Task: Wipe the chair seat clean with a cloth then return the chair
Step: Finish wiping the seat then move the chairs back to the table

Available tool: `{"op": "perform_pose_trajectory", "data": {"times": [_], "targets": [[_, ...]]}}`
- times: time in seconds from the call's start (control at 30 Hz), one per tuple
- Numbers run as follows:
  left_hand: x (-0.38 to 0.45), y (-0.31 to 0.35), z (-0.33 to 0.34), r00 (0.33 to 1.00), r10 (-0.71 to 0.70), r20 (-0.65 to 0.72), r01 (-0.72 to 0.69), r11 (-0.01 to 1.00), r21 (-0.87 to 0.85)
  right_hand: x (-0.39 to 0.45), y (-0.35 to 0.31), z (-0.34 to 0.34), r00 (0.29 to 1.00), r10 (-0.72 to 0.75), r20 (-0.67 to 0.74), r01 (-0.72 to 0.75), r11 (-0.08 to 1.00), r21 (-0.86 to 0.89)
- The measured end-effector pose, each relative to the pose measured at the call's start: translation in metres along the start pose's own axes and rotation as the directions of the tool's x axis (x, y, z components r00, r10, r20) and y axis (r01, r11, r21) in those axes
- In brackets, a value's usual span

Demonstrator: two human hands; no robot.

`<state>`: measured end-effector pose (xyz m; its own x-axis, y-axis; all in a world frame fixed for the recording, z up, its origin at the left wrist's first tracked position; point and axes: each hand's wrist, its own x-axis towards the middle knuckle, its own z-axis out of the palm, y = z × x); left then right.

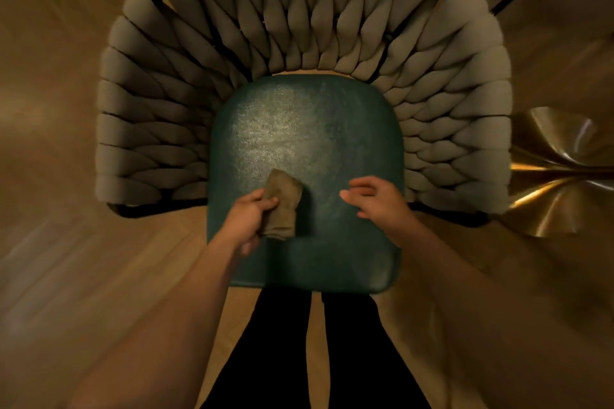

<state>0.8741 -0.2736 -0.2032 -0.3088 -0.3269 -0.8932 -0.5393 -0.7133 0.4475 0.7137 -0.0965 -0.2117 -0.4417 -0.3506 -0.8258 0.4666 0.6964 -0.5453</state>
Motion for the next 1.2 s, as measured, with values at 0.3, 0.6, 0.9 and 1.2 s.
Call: {"op": "perform_pose_trajectory", "data": {"times": [0.3, 0.6, 0.9, 1.2], "targets": [[-0.095, -0.001, 0.071, 0.889, -0.124, 0.44, 0.002, 0.963, 0.268, -0.1, -0.012, -0.034, 0.966, 0.033, 0.257, -0.104, 0.958, 0.267], [-0.163, 0.003, 0.117, 0.976, -0.01, 0.219, -0.002, 0.998, 0.057, -0.167, -0.005, -0.062, 0.999, -0.052, -0.007, 0.05, 0.897, 0.44], [-0.184, -0.022, 0.13, 0.984, 0.158, 0.081, -0.174, 0.949, 0.264, -0.214, 0.029, -0.055, 0.995, 0.046, -0.083, 0.015, 0.793, 0.609], [-0.219, -0.027, 0.147, 0.743, 0.512, 0.431, -0.621, 0.285, 0.73, -0.253, 0.059, -0.042, 0.947, 0.046, -0.318, 0.17, 0.769, 0.616]]}}
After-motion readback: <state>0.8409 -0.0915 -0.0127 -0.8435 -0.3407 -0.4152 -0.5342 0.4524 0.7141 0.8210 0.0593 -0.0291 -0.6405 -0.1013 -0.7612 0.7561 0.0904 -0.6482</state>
